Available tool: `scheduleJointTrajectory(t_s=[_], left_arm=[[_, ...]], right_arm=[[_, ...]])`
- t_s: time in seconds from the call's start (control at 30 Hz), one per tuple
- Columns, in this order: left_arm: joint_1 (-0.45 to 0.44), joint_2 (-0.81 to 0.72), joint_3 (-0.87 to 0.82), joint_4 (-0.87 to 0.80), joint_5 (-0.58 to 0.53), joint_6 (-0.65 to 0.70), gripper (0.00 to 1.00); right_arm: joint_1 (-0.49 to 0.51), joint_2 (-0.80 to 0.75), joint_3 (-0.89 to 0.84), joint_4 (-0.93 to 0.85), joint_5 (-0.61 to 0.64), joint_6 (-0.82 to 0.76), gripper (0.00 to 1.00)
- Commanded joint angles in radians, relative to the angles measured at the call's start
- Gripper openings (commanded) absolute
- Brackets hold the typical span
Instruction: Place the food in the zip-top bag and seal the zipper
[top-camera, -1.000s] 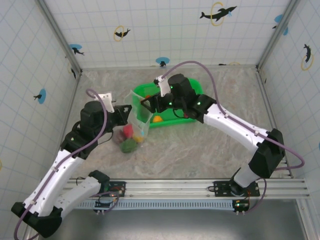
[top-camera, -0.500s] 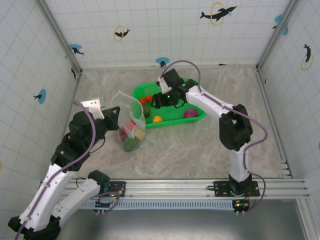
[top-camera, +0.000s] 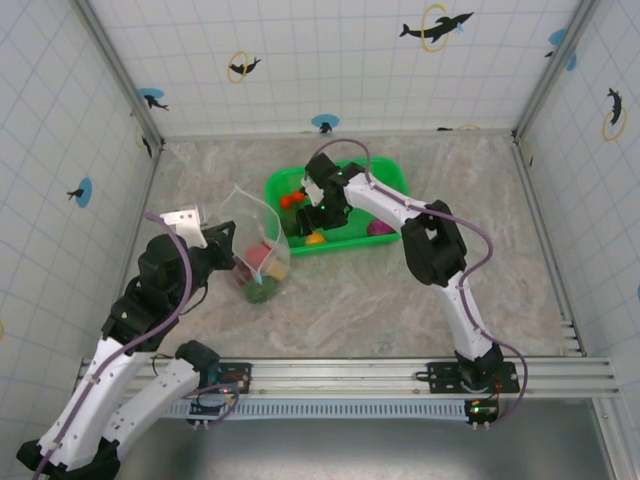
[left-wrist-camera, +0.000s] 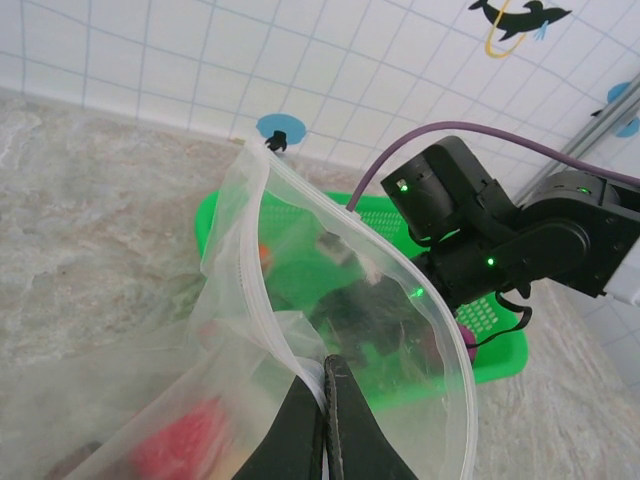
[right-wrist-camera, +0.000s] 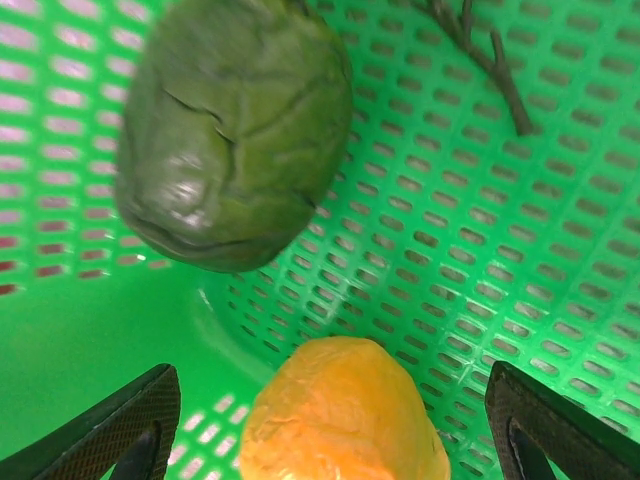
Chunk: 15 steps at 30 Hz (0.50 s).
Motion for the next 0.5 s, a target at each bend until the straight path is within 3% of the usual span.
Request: scheduleJointTrajectory(t_s=[0.0, 0.47], left_arm=[[-0.005, -0.012, -0.023, -0.003, -0.021, 0.031, 0.00], [-0.007, -0.010, -0.056, 0.017, -0.001, 0.021, 0.00]], right_arm=[[0.017, 0.047, 0.011, -0.060, -0.006, -0.024, 0.82], [-0.011, 0.055, -0.022, -0.015, 0.013, 0.014, 0.65]])
